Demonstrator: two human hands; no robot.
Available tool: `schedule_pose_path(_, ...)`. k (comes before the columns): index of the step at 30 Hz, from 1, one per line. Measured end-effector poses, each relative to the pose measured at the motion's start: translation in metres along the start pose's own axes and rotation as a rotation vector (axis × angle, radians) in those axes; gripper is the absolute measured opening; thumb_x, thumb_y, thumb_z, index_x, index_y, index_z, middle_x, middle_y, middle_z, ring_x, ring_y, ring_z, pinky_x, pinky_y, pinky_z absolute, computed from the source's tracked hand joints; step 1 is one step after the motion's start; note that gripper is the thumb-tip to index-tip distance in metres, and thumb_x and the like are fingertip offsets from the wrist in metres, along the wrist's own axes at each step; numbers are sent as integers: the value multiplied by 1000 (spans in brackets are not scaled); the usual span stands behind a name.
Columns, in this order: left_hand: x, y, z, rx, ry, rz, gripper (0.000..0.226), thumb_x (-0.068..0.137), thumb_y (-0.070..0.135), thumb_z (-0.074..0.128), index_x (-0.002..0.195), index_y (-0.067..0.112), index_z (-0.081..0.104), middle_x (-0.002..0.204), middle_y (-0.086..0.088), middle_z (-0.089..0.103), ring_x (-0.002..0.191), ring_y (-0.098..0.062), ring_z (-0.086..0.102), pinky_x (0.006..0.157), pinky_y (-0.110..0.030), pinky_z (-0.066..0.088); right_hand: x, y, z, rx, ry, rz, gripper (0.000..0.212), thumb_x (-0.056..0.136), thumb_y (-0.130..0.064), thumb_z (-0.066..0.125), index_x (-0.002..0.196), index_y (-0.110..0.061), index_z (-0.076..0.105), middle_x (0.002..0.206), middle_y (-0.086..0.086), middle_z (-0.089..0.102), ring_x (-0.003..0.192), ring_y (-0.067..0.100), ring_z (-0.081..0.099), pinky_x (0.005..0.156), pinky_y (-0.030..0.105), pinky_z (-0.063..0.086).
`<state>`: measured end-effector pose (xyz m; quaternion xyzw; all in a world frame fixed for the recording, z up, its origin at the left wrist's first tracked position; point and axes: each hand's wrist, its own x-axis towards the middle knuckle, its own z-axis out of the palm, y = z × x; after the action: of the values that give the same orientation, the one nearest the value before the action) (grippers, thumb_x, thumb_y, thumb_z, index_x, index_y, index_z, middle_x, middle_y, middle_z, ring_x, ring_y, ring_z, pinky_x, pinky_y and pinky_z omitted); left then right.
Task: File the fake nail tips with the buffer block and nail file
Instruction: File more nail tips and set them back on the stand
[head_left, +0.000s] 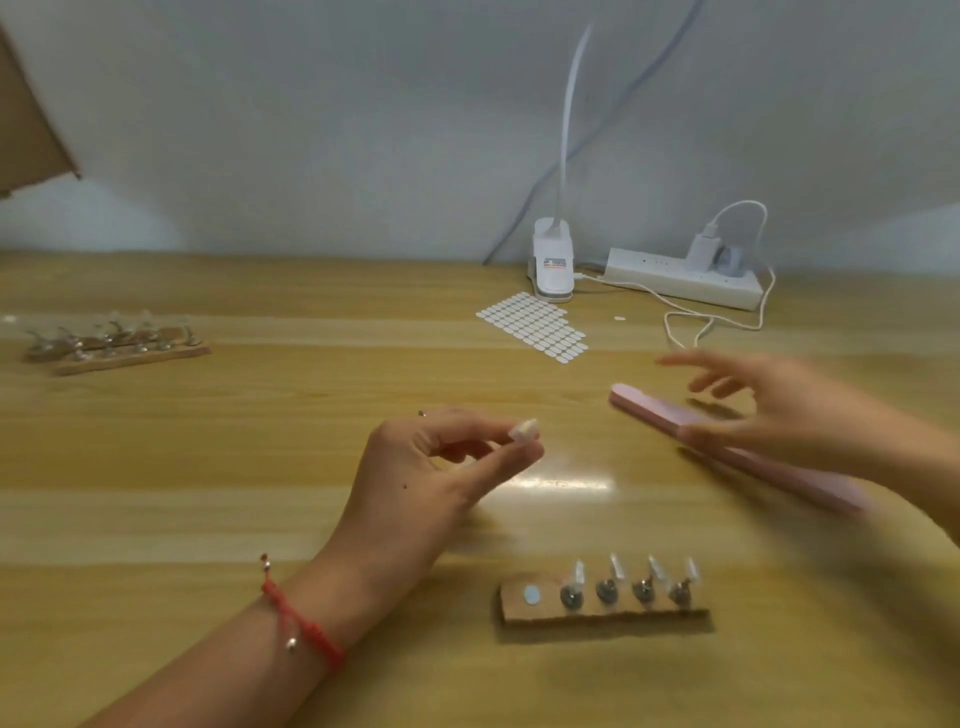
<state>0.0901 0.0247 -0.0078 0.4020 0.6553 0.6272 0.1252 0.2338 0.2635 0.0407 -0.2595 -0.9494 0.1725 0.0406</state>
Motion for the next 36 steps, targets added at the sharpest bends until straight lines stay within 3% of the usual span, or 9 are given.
schedule_pose_path(4, 2, -1, -1, -11, -17, -46, 22, 69, 43, 72, 84, 29, 79, 85, 11, 73, 80, -11, 65, 70, -18, 50, -14, 22, 21, -54, 197, -84, 42, 89, -36, 64, 122, -58, 51, 113, -13, 65, 90, 7, 59, 79, 38, 52)
schedule_pose_path(8, 3, -2, -1, -48, -47, -100, 21, 73, 36, 68, 90, 30, 78, 94, 15, 74, 88, -3, 67, 71, -10, 49, -19, 13, 27, 41, 481, -374, 59, 78, -13, 74, 133, -25, 54, 110, 1, 69, 95, 23, 67, 85, 40, 54)
schedule_pose_path(12, 4, 0, -1, -142, -65, -181, 20, 67, 33, 73, 86, 33, 79, 91, 14, 75, 90, -3, 68, 72, -6, 48, -29, -12, 41, 43, 656, -611, 38, 85, -21, 71, 121, -17, 59, 114, 3, 65, 102, 22, 64, 99, 33, 48)
schedule_pose_path(19, -1, 3, 8, -357, -237, -271, 26, 64, 38, 77, 88, 28, 79, 75, 14, 72, 58, 6, 51, 54, -7, 39, -41, -25, 47, -60, 719, -853, 23, 95, -20, 62, 117, -27, 62, 127, -2, 57, 123, 16, 51, 115, 50, 33)
schedule_pose_path(23, 1, -1, 10, -351, -270, -303, 24, 65, 41, 80, 87, 30, 79, 78, 14, 72, 61, 0, 44, 56, -11, 35, -38, -25, 36, -88, 798, -837, 23, 98, -13, 58, 111, -29, 68, 125, 3, 55, 121, 24, 50, 117, 57, 28)
schedule_pose_path(25, 1, 0, 10, -391, -302, -269, 21, 67, 35, 79, 85, 24, 79, 76, 12, 73, 61, 6, 55, 59, -6, 40, -39, -32, 39, -86, 792, -860, 19, 96, -10, 60, 107, -22, 69, 120, 5, 60, 117, 27, 53, 114, 61, 30)
schedule_pose_path(27, 1, 1, 10, -420, -342, -253, 20, 71, 29, 75, 85, 17, 79, 79, 5, 75, 70, 2, 66, 64, -7, 46, -42, -37, 47, -105, 747, -917, 16, 95, -9, 62, 109, -16, 66, 118, 1, 62, 117, 25, 54, 112, 64, 31)
schedule_pose_path(31, 2, 1, 10, -403, -365, -271, 14, 70, 29, 73, 79, 21, 80, 78, 7, 74, 66, 5, 62, 61, -5, 43, -39, -35, 38, -128, 747, -916, 25, 98, -11, 60, 110, -28, 74, 115, -2, 61, 118, 23, 51, 106, 67, 36)
schedule_pose_path(36, 1, 3, 11, -420, -414, -238, 11, 70, 25, 72, 77, 22, 79, 77, 5, 75, 71, 1, 67, 64, -9, 47, -46, -45, 51, -84, 677, -986, 15, 88, -7, 71, 99, -15, 77, 115, 4, 62, 114, 21, 57, 111, 64, 32)
